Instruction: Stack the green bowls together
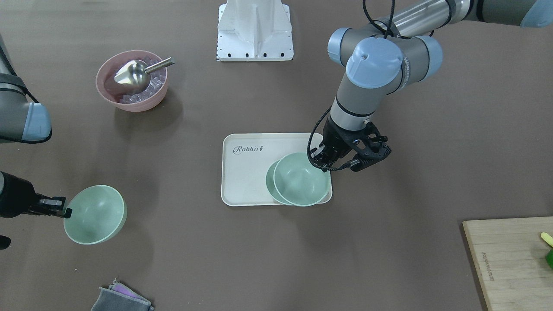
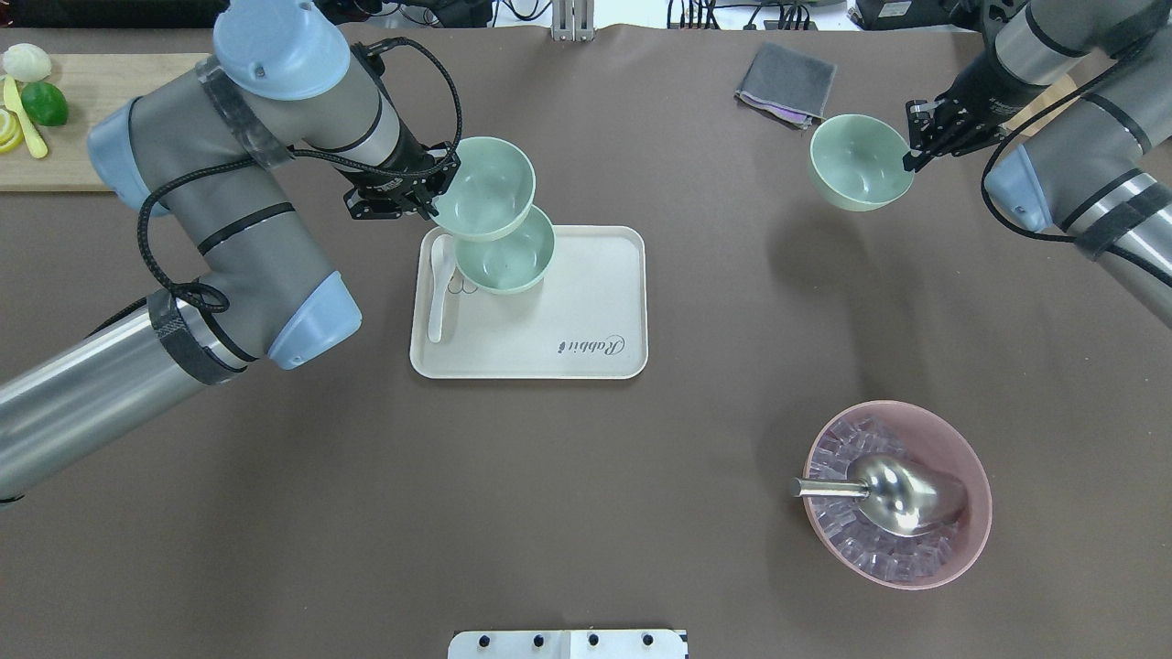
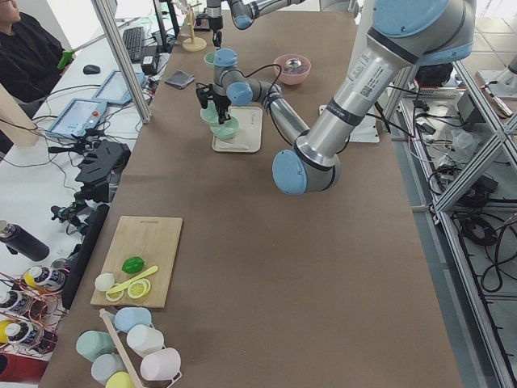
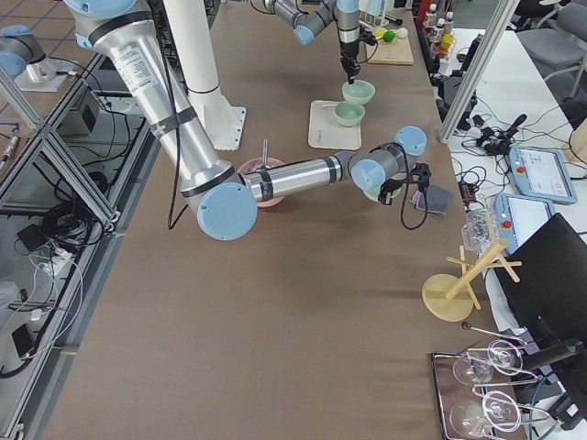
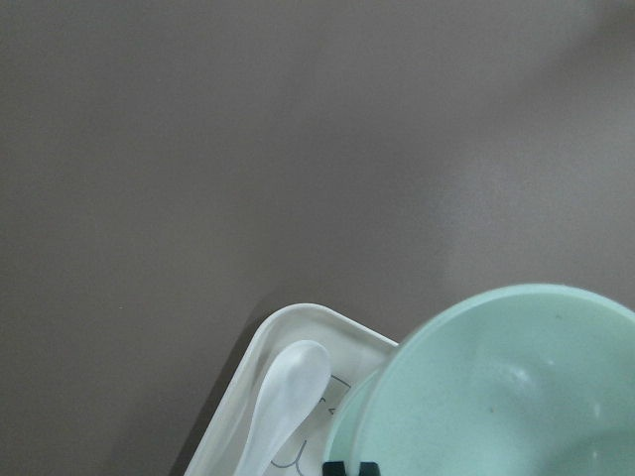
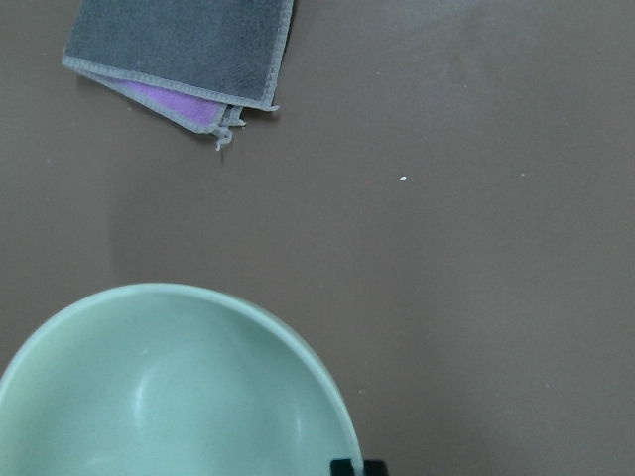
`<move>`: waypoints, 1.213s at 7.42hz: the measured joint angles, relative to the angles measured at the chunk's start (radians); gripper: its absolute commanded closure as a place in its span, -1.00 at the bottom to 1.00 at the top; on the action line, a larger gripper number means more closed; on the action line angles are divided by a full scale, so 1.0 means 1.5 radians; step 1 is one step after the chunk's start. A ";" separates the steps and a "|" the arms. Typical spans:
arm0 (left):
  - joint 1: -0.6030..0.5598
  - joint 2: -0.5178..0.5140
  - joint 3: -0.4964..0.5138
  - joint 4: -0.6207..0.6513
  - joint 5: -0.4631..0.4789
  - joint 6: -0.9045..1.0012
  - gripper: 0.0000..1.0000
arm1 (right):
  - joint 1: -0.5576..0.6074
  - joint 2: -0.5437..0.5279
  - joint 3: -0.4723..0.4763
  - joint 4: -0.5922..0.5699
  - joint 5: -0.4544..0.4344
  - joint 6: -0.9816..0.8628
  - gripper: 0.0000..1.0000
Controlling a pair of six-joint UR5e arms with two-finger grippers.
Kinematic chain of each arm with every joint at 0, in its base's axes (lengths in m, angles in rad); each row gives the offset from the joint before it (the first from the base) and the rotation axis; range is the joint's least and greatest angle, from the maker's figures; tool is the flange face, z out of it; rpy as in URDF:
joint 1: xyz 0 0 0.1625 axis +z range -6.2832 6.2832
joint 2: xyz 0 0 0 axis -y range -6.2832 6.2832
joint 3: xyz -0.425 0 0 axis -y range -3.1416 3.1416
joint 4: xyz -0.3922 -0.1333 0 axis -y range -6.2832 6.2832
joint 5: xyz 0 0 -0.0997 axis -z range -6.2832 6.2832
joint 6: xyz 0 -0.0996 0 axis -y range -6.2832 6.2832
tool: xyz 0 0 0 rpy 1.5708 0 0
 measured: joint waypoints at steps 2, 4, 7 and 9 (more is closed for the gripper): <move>0.007 -0.014 0.000 0.038 -0.002 0.012 1.00 | 0.000 -0.001 0.003 0.000 0.000 0.000 1.00; 0.010 -0.027 -0.005 0.075 -0.004 0.030 1.00 | 0.000 -0.002 0.006 0.000 0.000 0.000 1.00; 0.030 -0.025 -0.003 0.083 -0.004 0.034 1.00 | 0.000 -0.004 0.010 0.001 0.000 0.000 1.00; 0.037 -0.024 -0.002 0.083 -0.003 0.034 1.00 | 0.000 -0.005 0.012 0.001 -0.001 0.001 1.00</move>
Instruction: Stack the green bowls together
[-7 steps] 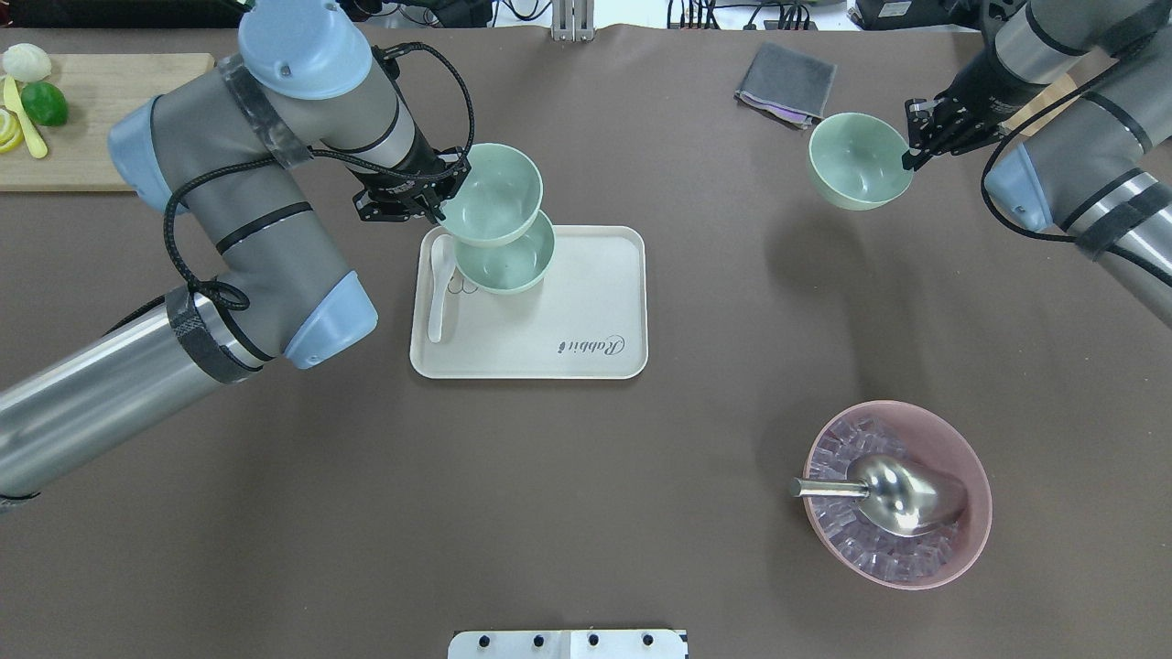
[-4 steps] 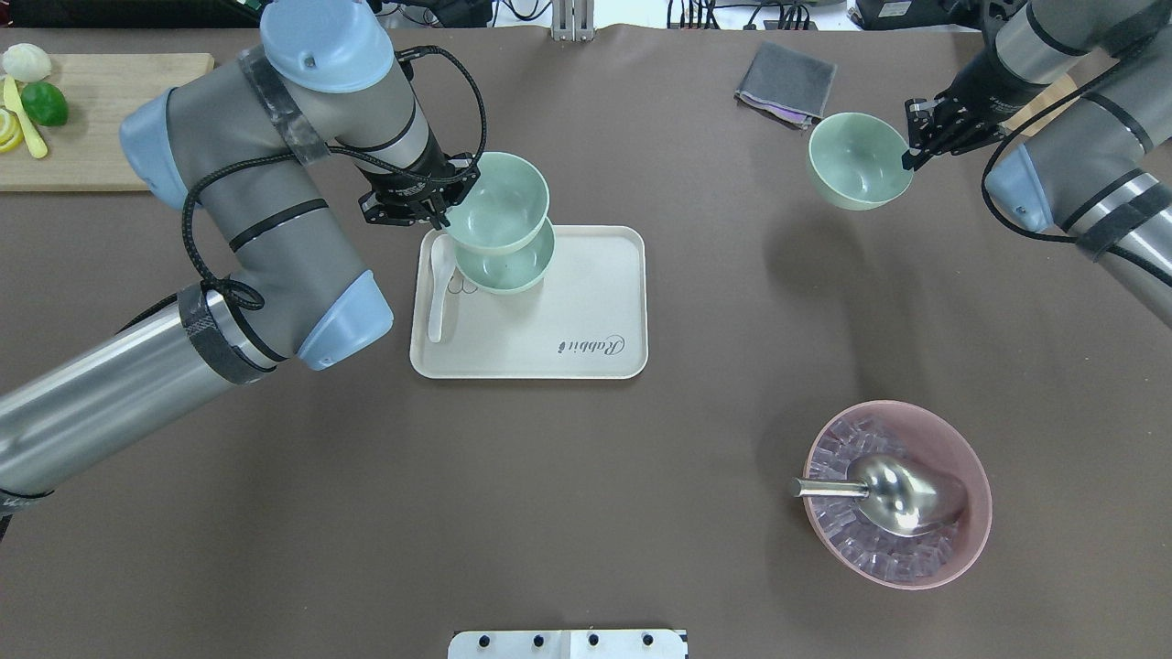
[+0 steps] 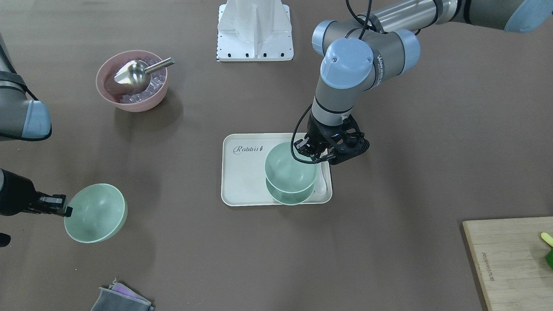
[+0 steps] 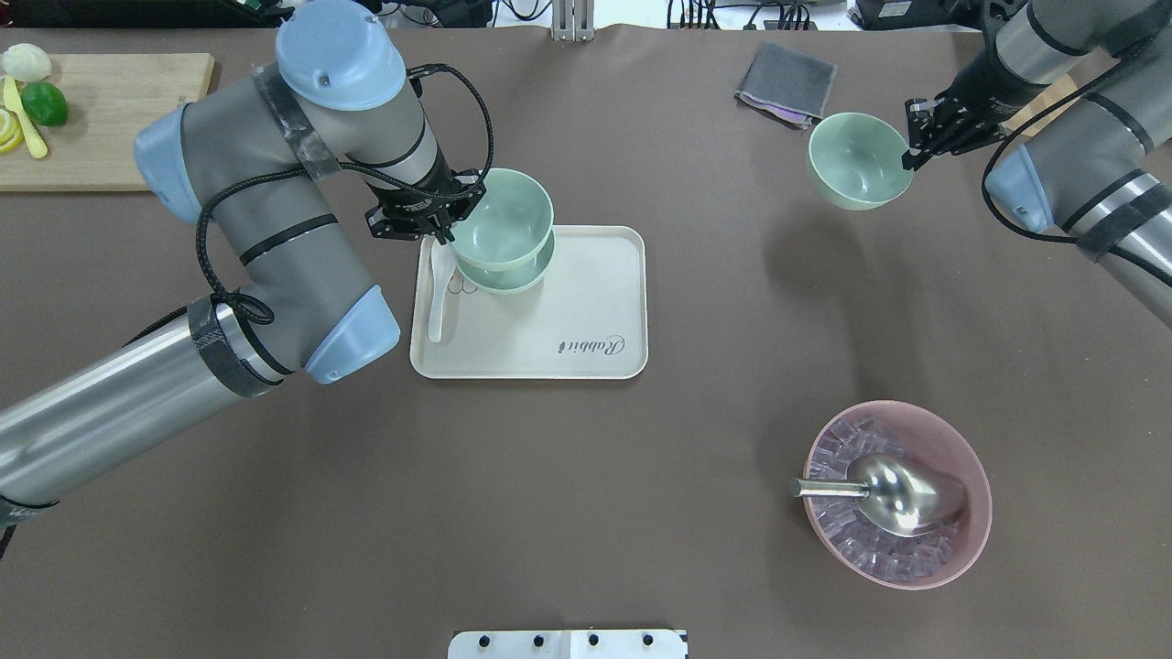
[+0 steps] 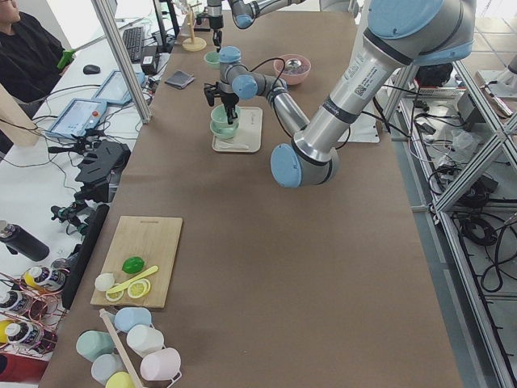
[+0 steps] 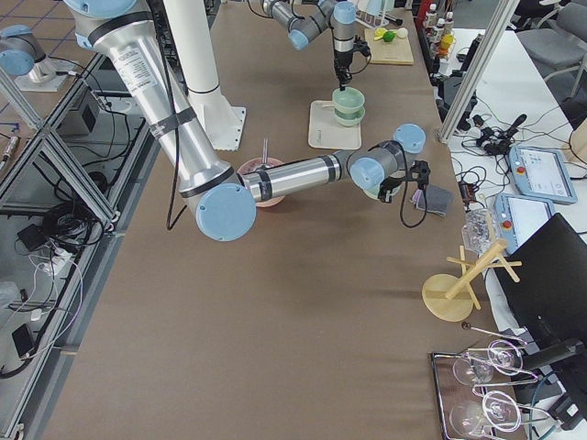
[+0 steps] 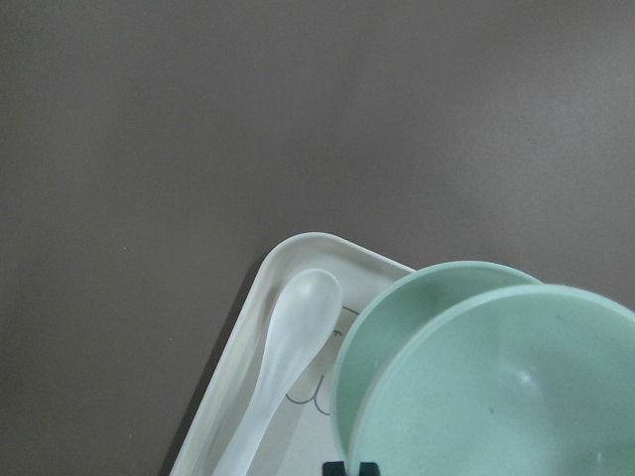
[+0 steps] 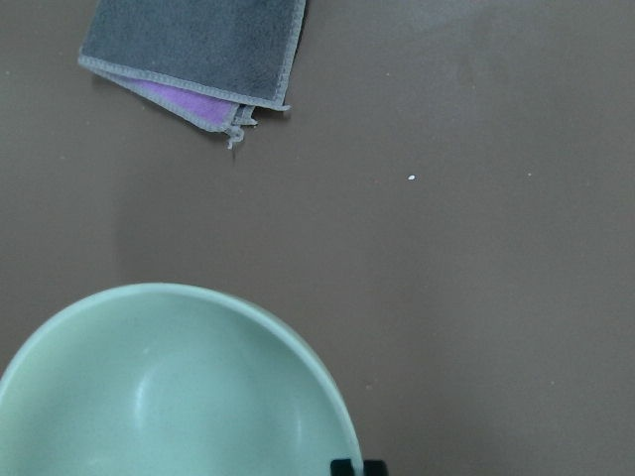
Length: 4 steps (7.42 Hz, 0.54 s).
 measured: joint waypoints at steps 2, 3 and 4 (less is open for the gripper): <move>0.003 0.001 0.005 -0.002 0.002 0.000 1.00 | 0.000 0.000 0.001 0.000 0.000 0.000 1.00; 0.004 0.001 0.010 -0.005 0.002 0.001 1.00 | 0.000 0.000 0.001 0.000 0.000 0.000 1.00; 0.004 0.000 0.014 -0.007 0.002 0.001 1.00 | 0.000 0.000 0.001 0.000 0.000 0.000 1.00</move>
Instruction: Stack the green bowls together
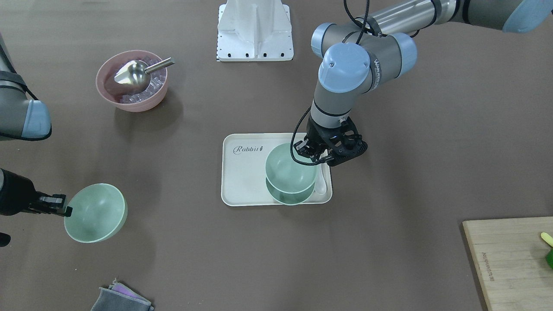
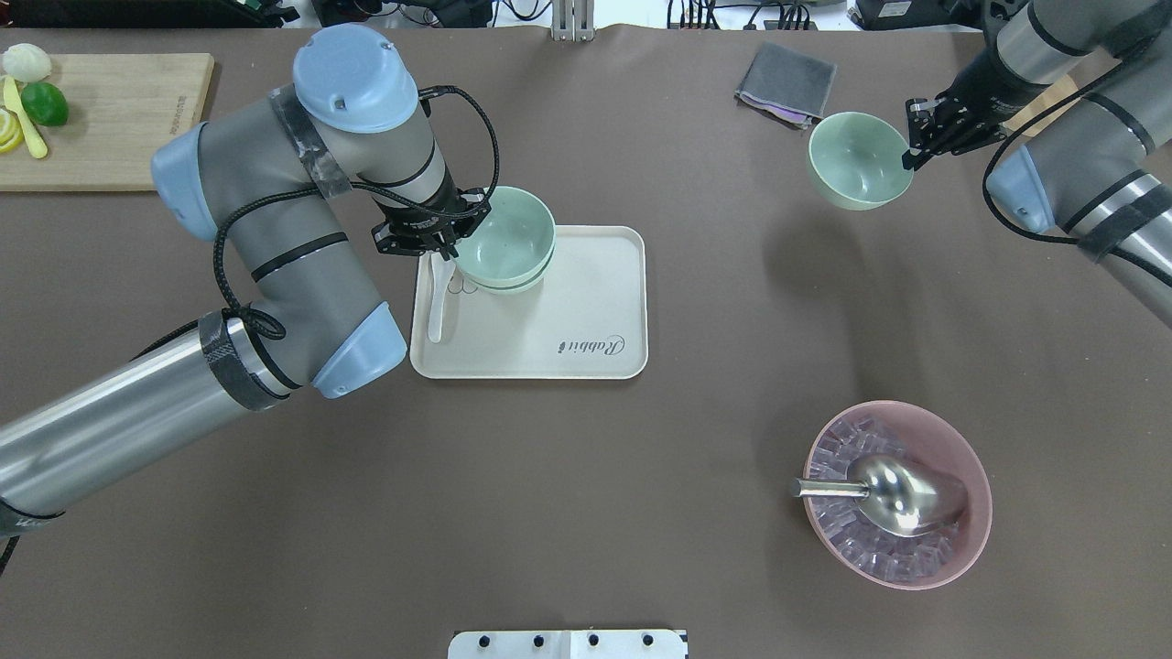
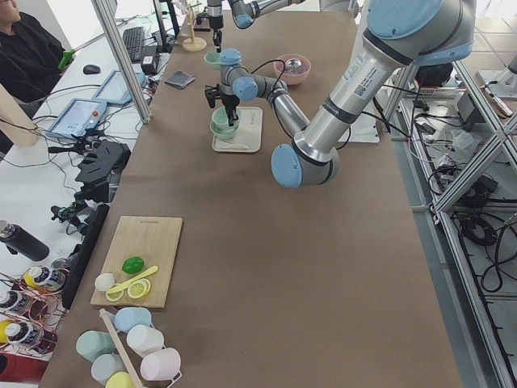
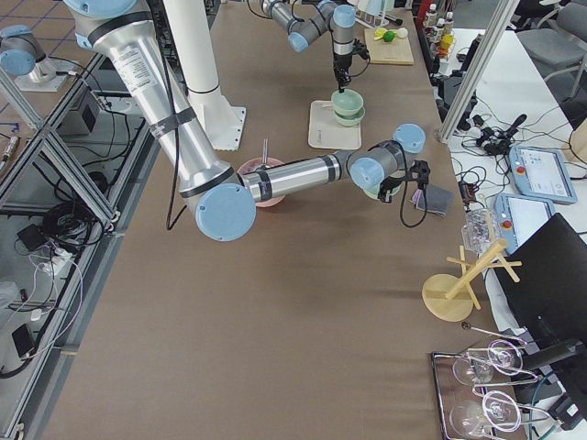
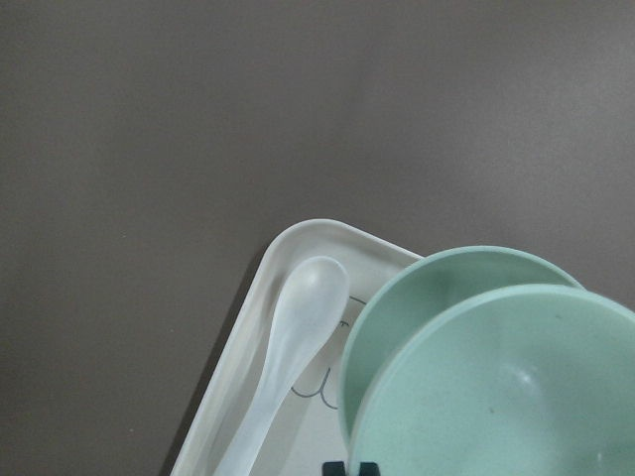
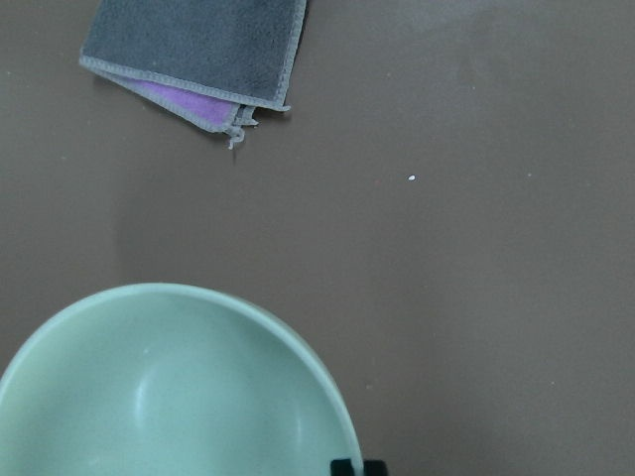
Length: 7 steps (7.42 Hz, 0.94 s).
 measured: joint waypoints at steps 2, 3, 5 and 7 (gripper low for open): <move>0.002 -0.001 0.006 -0.003 0.000 0.000 1.00 | 0.000 -0.001 0.000 0.000 0.000 0.000 1.00; 0.004 -0.002 0.008 -0.004 0.000 0.000 1.00 | 0.000 -0.001 0.000 0.000 0.000 0.000 1.00; 0.006 -0.004 0.014 -0.010 0.000 0.000 1.00 | 0.000 -0.001 -0.001 0.000 0.000 0.000 1.00; 0.006 -0.005 0.028 -0.031 0.000 0.000 1.00 | 0.000 -0.001 -0.001 0.000 0.000 -0.001 1.00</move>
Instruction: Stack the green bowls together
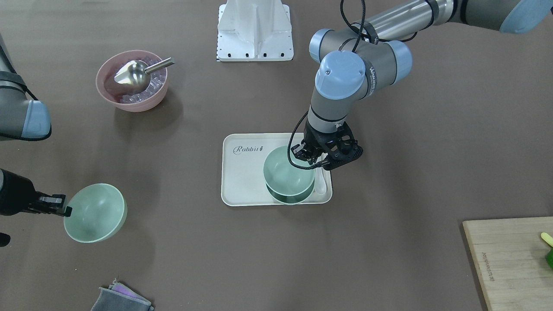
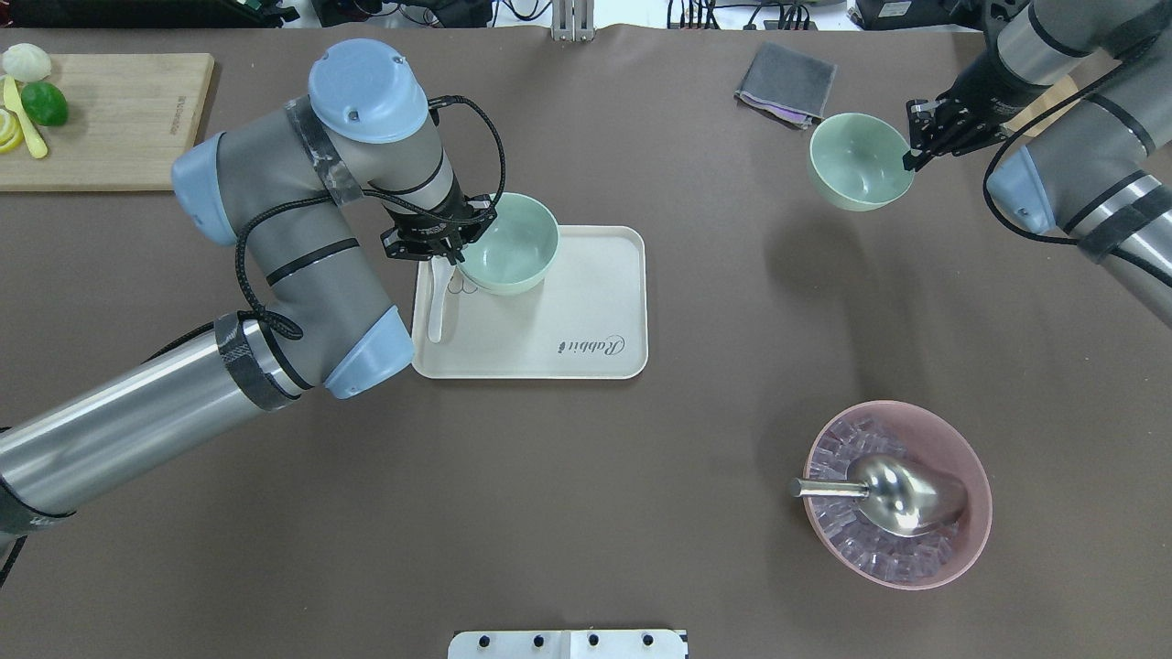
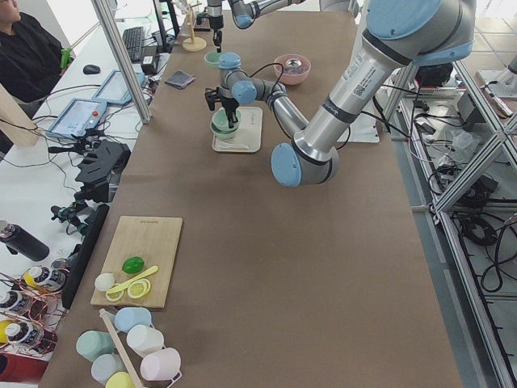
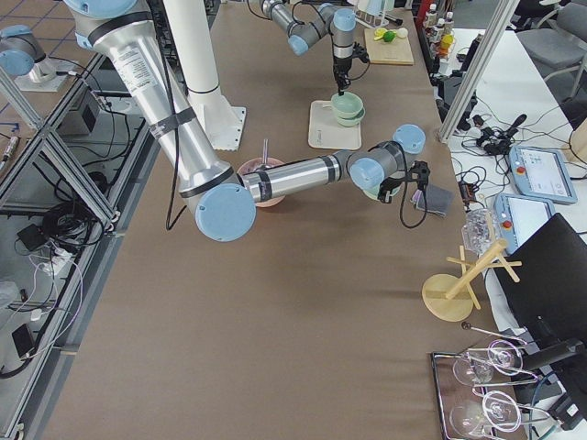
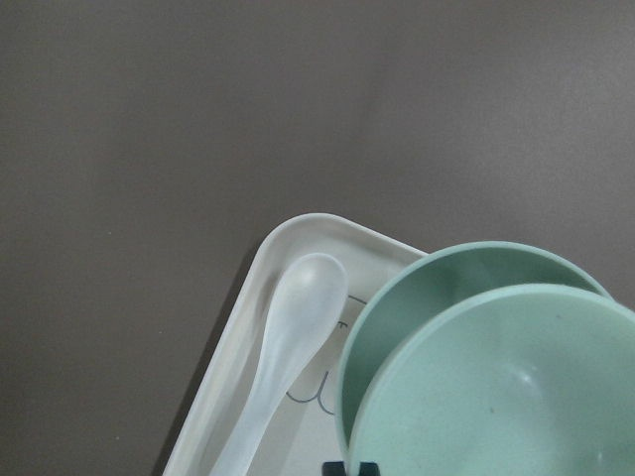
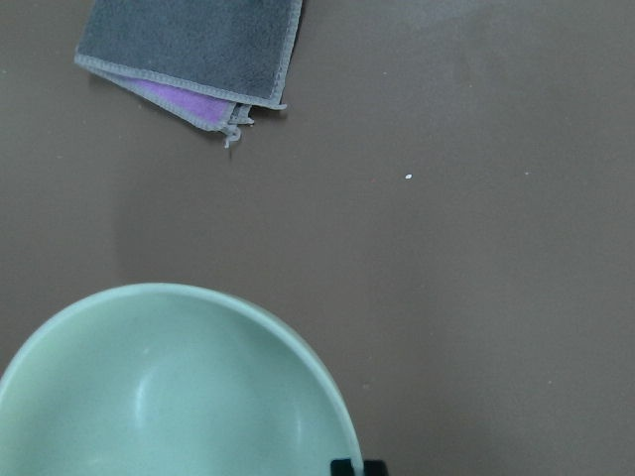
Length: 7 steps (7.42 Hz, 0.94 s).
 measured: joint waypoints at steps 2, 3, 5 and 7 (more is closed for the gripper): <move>0.000 0.001 0.003 -0.007 0.000 0.000 1.00 | 0.000 0.000 0.000 0.000 0.000 0.000 1.00; 0.000 0.001 0.004 -0.007 0.000 0.000 1.00 | 0.000 0.000 0.000 0.000 0.000 0.000 1.00; -0.002 0.001 0.004 -0.008 0.000 0.001 1.00 | 0.000 0.001 0.000 0.000 0.000 0.001 1.00; -0.004 0.002 0.006 -0.017 0.000 0.013 1.00 | 0.000 0.002 0.000 0.000 -0.001 0.001 1.00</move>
